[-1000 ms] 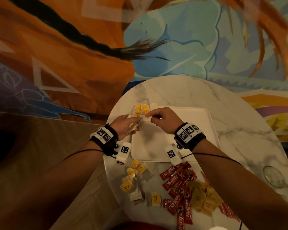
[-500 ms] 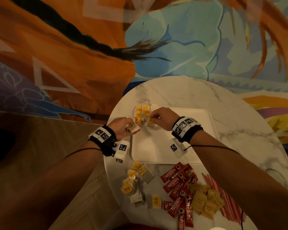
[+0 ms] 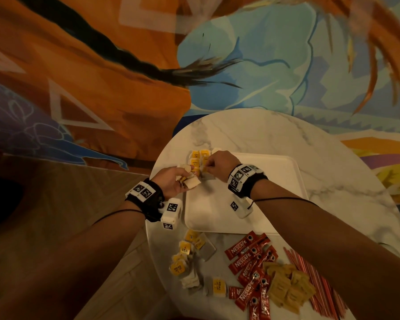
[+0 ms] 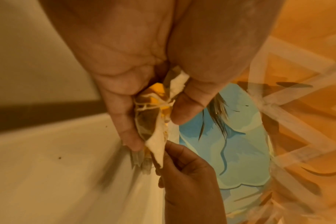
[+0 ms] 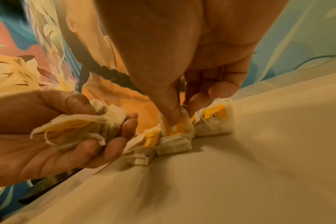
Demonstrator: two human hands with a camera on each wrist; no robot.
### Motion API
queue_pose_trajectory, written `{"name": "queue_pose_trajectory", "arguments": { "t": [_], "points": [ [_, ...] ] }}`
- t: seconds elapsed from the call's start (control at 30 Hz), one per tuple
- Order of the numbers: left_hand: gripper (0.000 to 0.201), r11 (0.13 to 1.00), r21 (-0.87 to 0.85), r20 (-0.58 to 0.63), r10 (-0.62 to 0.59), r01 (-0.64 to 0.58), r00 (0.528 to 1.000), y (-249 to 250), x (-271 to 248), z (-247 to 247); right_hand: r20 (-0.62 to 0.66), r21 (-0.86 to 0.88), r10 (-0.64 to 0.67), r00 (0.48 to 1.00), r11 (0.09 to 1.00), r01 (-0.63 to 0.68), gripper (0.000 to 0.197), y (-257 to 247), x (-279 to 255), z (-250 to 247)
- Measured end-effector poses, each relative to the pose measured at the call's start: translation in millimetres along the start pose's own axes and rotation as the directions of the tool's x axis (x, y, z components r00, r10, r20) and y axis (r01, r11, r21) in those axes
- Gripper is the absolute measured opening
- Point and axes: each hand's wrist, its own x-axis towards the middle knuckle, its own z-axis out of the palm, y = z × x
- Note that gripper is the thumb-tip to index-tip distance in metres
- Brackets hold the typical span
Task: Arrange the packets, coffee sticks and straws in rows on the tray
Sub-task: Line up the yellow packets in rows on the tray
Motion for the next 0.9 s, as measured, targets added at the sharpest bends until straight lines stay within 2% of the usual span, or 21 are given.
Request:
{"name": "queue_pose_trajectory", "arguments": {
  "t": [0.1, 0.27, 0.43, 0.57, 0.67, 0.8, 0.83, 0.9],
  "points": [
    [0.035, 0.999, -0.034, 0.006, -0.002, 0.002, 1.0, 0.7, 0.8, -0.4, 0.004, -0.015, 0.006, 1.0, 1.0, -0.006, 0.021, 1.5, 2.5, 1.5],
    [0.041, 0.999, -0.028, 0.014, 0.018, -0.017, 1.0, 2.8, -2.5, 3.0, -0.039, 0.009, 0.02, 0.999, 1.0, -0.02, 0.034, 7.2, 3.3, 1.2],
    [0.032, 0.998, -0.004, 0.046, 0.057, -0.057, 0.997, 1.5, -2.7, 5.3, -0.109, 0.195, -0.001, 0.994, 0.981, 0.022, 0.021, 5.6, -9.9, -2.5],
    [0.028, 0.996, 0.016, 0.102, 0.091, -0.093, 0.991, -1.1, -2.3, 6.4, 0.012, 0.366, -0.027, 1.0, 0.931, 0.021, 0.027, -8.2, -34.2, -2.5],
    [0.026, 0.994, 0.035, 0.102, 0.095, -0.099, 0.99, -1.9, -0.8, 10.0, 0.064, 0.478, -0.015, 0.998, 0.878, -0.017, 0.024, -10.9, -41.4, 5.1],
    [0.025, 0.99, 0.077, 0.13, 0.105, -0.115, 0.986, -0.7, -3.4, 12.8, 0.084, 0.7, 0.029, 0.996, 0.71, -0.08, 0.023, -11.9, -47.9, 5.8],
    [0.024, 0.988, 0.093, 0.144, 0.107, -0.121, 0.984, -0.7, -5.0, 13.1, 0.073, 0.721, 0.016, 0.997, 0.69, -0.064, 0.019, -11.5, -50.2, 4.3],
    [0.022, 0.982, 0.128, 0.167, 0.113, -0.135, 0.979, -0.7, -7.0, 12.4, 0.041, 0.703, -0.025, 0.999, 0.711, -0.011, 0.016, -8.0, -51.9, 1.8]
  ]
}}
